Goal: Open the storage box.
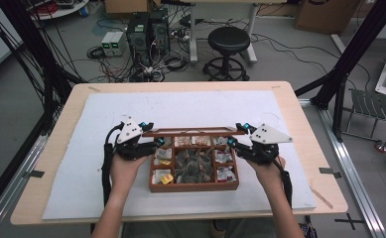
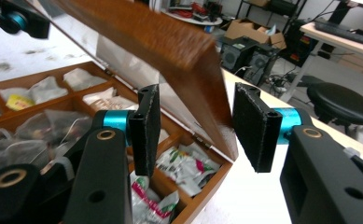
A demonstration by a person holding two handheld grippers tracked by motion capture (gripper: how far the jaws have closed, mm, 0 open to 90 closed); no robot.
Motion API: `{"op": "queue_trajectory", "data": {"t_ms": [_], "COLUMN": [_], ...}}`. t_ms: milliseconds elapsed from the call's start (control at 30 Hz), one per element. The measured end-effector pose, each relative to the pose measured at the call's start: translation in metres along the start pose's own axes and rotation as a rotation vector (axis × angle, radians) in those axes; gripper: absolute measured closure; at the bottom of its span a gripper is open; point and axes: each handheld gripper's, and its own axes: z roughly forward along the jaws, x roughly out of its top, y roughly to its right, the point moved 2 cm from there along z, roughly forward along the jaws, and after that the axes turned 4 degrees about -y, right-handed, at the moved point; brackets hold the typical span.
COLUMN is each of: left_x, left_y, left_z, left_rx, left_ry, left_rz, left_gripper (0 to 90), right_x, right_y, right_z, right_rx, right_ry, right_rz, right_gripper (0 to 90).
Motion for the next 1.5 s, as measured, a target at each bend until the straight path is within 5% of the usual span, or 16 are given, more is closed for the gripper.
{"op": "queue_trajectory", "data": {"t_ms": [100, 133, 367, 700, 967, 1167, 1267, 1500], "left_x": [-0.003, -0.005, -0.011, -0.018, -0.021, -0.021, -0.025, -0.026], "left_y": [-0.005, -0.010, -0.017, -0.025, -0.033, -0.041, -0.048, -0.055], "left_z": [0.005, 0.009, 0.019, 0.035, 0.046, 0.053, 0.058, 0.065], "left_rx": [0.006, -0.013, 0.012, 0.004, 0.002, -0.008, -0.035, -0.061], "left_ry": [-0.010, -0.007, -0.015, -0.026, 0.018, 0.030, 0.066, 0.065], "left_rz": [-0.010, -0.049, -0.069, -0.071, -0.075, -0.071, -0.094, -0.138], "left_gripper": [47.3, 47.0, 51.1, 51.8, 55.2, 57.9, 58.0, 56.9], "right_x": [0.002, 0.003, 0.004, -0.001, -0.013, -0.014, -0.015, -0.020], "right_y": [0.002, 0.002, 0.004, 0.010, 0.021, 0.030, 0.036, 0.038], "right_z": [0.004, 0.005, 0.013, 0.036, 0.071, 0.084, 0.091, 0.102], "right_rx": [-0.013, -0.019, -0.053, -0.089, -0.117, -0.105, -0.095, -0.122], "right_ry": [0.007, 0.006, 0.022, -0.021, -0.096, -0.065, -0.056, -0.075], "right_rz": [0.015, 0.014, 0.035, 0.086, 0.134, 0.167, 0.215, 0.219], "right_gripper": [53.6, 53.7, 53.8, 52.2, 54.0, 54.4, 54.1, 53.9]}}
